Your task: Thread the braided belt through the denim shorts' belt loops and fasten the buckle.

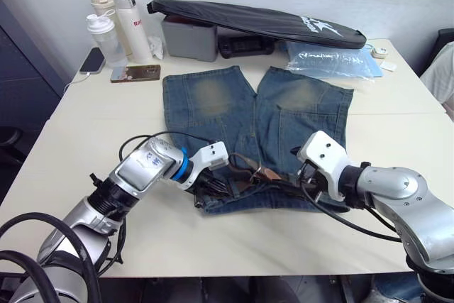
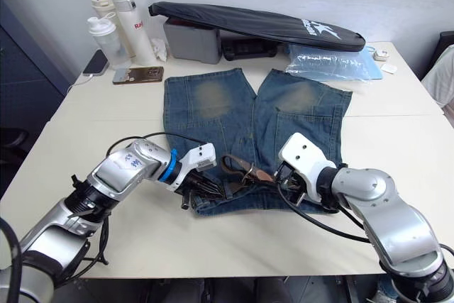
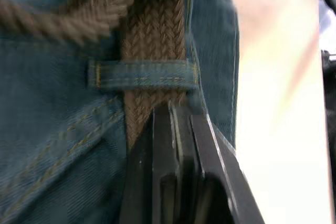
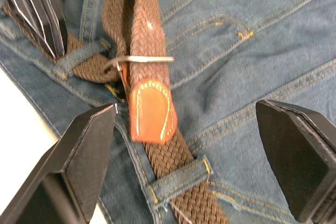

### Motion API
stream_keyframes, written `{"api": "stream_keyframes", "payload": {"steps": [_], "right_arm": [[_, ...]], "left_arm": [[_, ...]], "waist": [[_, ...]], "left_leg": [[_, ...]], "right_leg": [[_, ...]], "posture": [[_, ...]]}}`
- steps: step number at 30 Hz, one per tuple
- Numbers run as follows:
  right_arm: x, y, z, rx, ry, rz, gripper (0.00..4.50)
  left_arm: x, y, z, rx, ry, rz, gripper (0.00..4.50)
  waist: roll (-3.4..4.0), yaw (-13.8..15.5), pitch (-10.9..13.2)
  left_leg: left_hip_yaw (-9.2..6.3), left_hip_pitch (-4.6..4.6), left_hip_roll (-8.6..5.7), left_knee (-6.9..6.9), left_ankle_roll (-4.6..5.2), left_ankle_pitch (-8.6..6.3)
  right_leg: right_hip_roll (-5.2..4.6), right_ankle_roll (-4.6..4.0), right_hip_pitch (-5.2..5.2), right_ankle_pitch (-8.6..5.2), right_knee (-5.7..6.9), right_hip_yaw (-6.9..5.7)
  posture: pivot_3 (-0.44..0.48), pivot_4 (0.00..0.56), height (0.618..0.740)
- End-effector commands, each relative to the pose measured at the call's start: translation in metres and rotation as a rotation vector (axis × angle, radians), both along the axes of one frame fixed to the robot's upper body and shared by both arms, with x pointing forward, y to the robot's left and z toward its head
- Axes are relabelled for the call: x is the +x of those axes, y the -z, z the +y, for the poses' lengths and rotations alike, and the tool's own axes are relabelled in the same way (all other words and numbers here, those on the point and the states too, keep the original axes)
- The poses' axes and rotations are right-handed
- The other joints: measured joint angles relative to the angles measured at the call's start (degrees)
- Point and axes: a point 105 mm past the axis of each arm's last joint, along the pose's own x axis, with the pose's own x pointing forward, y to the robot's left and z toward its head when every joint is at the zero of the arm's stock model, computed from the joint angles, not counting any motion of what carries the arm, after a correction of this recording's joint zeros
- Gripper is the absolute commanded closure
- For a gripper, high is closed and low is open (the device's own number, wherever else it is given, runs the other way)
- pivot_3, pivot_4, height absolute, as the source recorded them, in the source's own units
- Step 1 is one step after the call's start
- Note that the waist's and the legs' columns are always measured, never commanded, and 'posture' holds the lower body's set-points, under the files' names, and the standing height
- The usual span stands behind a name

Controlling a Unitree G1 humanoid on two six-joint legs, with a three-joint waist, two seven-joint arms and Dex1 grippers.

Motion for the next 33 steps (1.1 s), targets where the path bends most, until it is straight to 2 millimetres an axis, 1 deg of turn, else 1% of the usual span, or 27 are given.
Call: {"api": "stream_keyframes", "payload": {"steps": [1,6,10,16,17,18,19,21,25,26,27,33], "right_arm": [[0.000,-0.001,0.003,-0.037,-0.014,-0.048,0.00],[0.005,0.009,0.010,-0.071,-0.023,-0.059,0.00],[0.007,0.015,0.012,-0.068,-0.021,-0.053,0.00],[0.012,0.018,0.011,-0.067,0.001,-0.063,0.00],[0.013,0.017,0.011,-0.065,0.006,-0.065,0.42],[0.014,0.017,0.011,-0.056,0.010,-0.065,0.54],[0.014,0.016,0.011,-0.045,0.012,-0.065,0.80],[0.014,0.015,0.011,-0.032,0.016,-0.063,1.68],[0.013,0.014,0.013,-0.008,0.013,-0.059,3.69],[0.012,0.014,0.013,-0.006,0.010,-0.058,4.14],[0.012,0.013,0.013,-0.004,0.011,-0.060,4.48],[0.014,0.008,0.009,-0.015,0.021,-0.083,4.48]], "left_arm": [[-0.005,0.023,0.010,0.070,-0.038,0.048,4.45],[0.000,0.016,0.007,0.043,-0.051,0.032,4.45],[0.000,0.015,0.009,0.044,-0.052,0.031,4.45],[0.000,0.013,0.011,0.040,-0.058,0.028,4.45],[0.000,0.013,0.011,0.040,-0.058,0.028,4.50],[0.000,0.013,0.011,0.040,-0.058,0.029,4.50],[0.000,0.014,0.011,0.039,-0.058,0.030,4.50],[0.000,0.014,0.011,0.041,-0.058,0.029,4.50],[-0.001,0.015,0.011,0.037,-0.060,0.035,4.50],[-0.001,0.016,0.011,0.037,-0.060,0.036,4.50],[-0.001,0.016,0.012,0.039,-0.061,0.036,4.50],[0.000,0.019,0.015,0.051,-0.069,0.037,4.50]], "waist": [[-0.03,-0.08,-0.14],[-0.06,0.00,-0.27],[-0.09,0.01,-0.30],[-0.09,-0.03,-0.30],[-0.09,-0.03,-0.30],[-0.09,-0.02,-0.30],[-0.09,-0.02,-0.30],[-0.09,-0.05,-0.30],[-0.09,-0.05,-0.30],[-0.09,-0.05,-0.30],[-0.09,-0.05,-0.30],[-0.09,-0.05,-0.30]], "left_leg": [[0.00,0.01,0.00,0.00,0.04,-0.03],[0.00,0.00,-0.01,0.02,0.17,-0.10],[-0.01,-0.01,-0.02,0.02,0.15,-0.09],[0.00,0.00,-0.01,0.01,0.15,-0.09],[0.00,0.00,-0.01,0.01,0.15,-0.09],[-0.01,-0.01,-0.01,0.01,0.15,-0.09],[-0.01,-0.01,-0.01,0.01,0.15,-0.09],[0.00,-0.01,0.00,0.00,0.15,-0.09],[0.00,-0.01,0.00,0.00,0.15,-0.09],[0.00,-0.01,0.00,0.00,0.15,-0.09],[0.00,-0.01,0.00,0.00,0.15,-0.09],[-0.01,0.00,0.00,-0.02,0.18,-0.10]], "right_leg": [[-0.01,0.00,0.01,0.00,-0.02,0.00],[-0.02,-0.01,0.00,0.00,-0.01,0.02],[-0.04,-0.01,-0.01,0.00,-0.02,0.01],[-0.03,-0.01,-0.01,0.00,-0.01,0.01],[-0.03,-0.01,-0.01,0.00,-0.01,0.01],[-0.03,-0.01,-0.02,0.00,-0.01,0.01],[-0.03,-0.01,-0.01,0.00,-0.01,0.01],[-0.03,-0.01,-0.02,0.00,-0.01,0.01],[-0.03,-0.01,-0.02,0.00,-0.01,0.01],[-0.03,-0.01,-0.02,0.00,-0.01,0.01],[-0.03,-0.01,-0.01,0.00,-0.02,0.01],[-0.03,-0.01,-0.02,-0.01,-0.04,0.01]], "posture": [[0.000,0.150,0.740],[0.000,0.150,0.740],[0.000,0.150,0.740],[0.000,0.150,0.740],[0.000,0.150,0.740],[0.000,0.150,0.740],[0.000,0.150,0.740],[0.000,0.150,0.740],[0.000,0.150,0.740],[0.000,0.150,0.740],[0.000,0.150,0.740],[0.000,0.150,0.740]]}}
